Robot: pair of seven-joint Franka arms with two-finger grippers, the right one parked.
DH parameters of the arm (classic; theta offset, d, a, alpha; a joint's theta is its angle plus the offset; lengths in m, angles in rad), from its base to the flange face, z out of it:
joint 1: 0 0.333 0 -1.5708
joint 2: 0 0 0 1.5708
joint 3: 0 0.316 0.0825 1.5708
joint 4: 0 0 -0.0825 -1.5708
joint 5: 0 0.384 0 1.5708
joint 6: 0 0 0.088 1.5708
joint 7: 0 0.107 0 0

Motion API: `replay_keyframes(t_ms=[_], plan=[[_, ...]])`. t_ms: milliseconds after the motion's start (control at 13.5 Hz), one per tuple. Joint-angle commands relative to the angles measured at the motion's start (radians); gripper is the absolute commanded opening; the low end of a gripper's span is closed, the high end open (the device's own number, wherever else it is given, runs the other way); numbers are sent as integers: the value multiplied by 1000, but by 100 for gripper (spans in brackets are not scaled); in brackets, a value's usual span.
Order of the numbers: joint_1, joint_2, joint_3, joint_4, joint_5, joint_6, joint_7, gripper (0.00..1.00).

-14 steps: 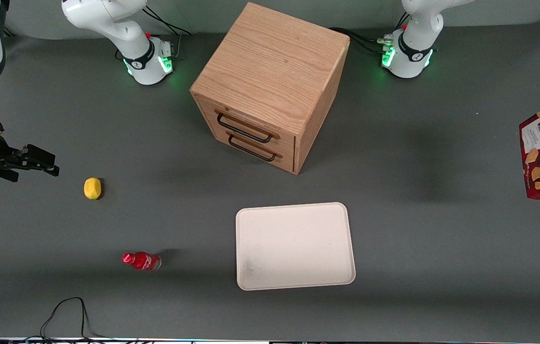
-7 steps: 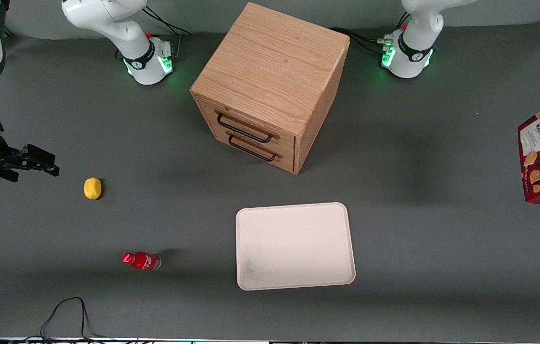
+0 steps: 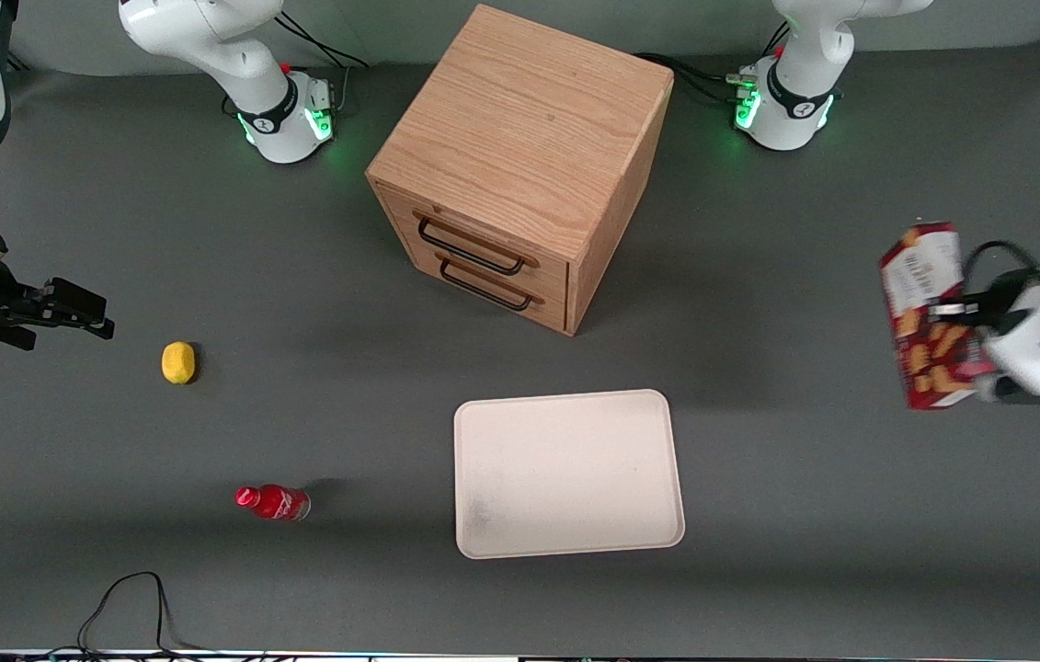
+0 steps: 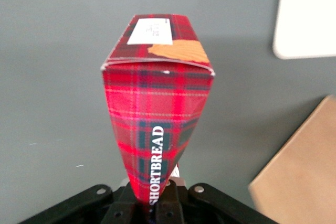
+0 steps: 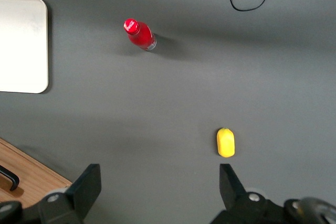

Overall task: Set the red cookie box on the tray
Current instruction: 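Carry the held box with the left gripper over the cream tray, then lower the box onto the tray and open the left gripper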

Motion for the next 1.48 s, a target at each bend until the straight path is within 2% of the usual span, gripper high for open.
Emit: replay_keyframes(t_ms=[0,222,519,815,1407], plan=[[-89,212,0,256,-53,1,-159,0],[-97,284,-82,269,-69,193,-184,0],[-203,418,-86,278,-67,406,-318,0],[-234,513,-90,280,-72,443,-439,0],[-221,583,-89,277,-70,520,-430,0]])
